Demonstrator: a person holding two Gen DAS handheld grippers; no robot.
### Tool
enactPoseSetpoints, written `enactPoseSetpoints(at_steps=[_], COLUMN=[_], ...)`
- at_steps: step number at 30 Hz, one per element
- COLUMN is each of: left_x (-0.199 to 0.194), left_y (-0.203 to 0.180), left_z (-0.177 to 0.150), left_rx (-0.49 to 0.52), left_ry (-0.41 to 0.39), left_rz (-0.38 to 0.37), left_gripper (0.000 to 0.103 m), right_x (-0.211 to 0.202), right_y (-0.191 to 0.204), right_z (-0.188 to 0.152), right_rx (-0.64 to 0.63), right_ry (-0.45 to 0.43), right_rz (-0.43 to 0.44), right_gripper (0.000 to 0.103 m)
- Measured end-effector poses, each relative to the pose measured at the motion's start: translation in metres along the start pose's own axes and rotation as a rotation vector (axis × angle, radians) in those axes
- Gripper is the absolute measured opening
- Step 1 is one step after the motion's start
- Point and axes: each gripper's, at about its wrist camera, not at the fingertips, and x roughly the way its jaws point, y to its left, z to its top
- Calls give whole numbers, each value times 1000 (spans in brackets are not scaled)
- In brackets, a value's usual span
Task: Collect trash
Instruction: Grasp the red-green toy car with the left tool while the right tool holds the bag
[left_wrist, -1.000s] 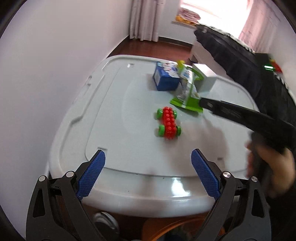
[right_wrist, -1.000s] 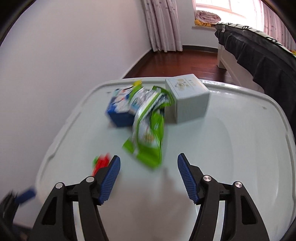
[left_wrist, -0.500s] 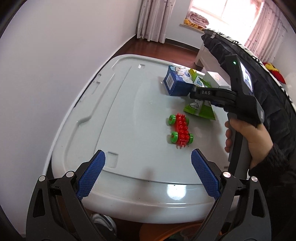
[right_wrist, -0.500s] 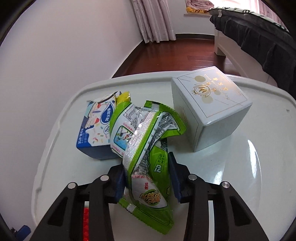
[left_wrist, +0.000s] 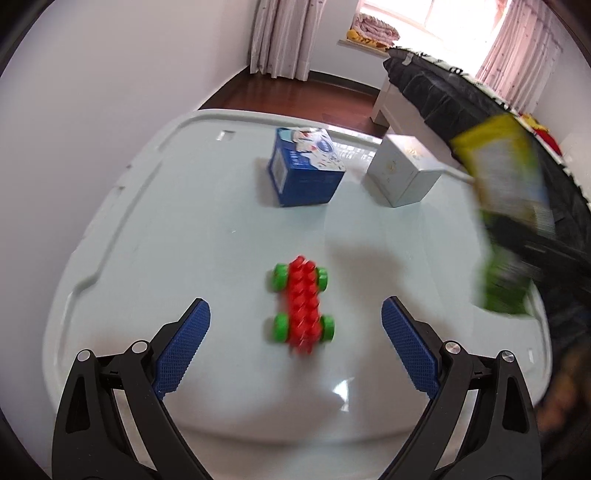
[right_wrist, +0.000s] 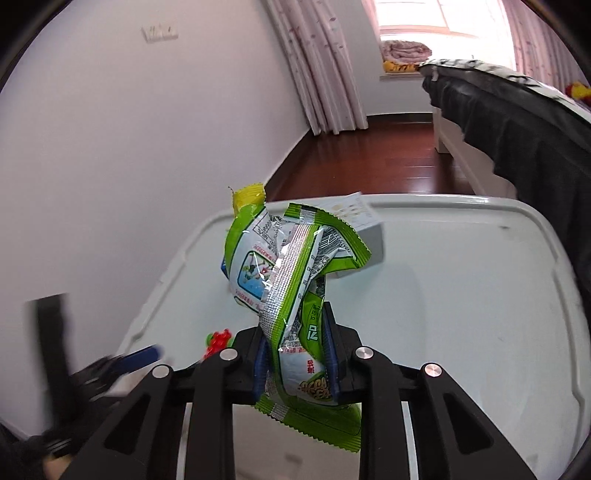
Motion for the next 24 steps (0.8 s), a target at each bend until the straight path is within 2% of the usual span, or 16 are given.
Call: enactPoseSetpoints(at_steps=[7, 9, 11, 15, 20, 22, 24], left_x=[31, 35, 40, 43, 42, 42, 41], left_y=[-9, -10, -12, -13, -11, -10, -9], left_z=[2, 2, 3, 2, 2, 4, 4], left_rx=[5, 15, 33, 56, 71, 74, 75], left_ry=[41, 39, 51, 37, 14, 8, 8], left_rz=[63, 75, 85, 114, 155, 172, 168], left_gripper=[91, 87, 79, 74, 52, 39, 39], right_x=[-47, -52, -54, -59, -64, -66, -67], right_y=[-9, -12, -14, -20, -20, -18, -18], right_z=[-6, -7, -6, -4, -6, -8, -9], right_rx=[-6, -4, -5, 4, 14, 14, 12], right_ry=[-59, -60, -63, -74, -81, -83, -83], right_rz=[24, 30, 30, 32, 32, 30, 32], right_gripper=[26, 26, 26, 26, 26, 26, 26])
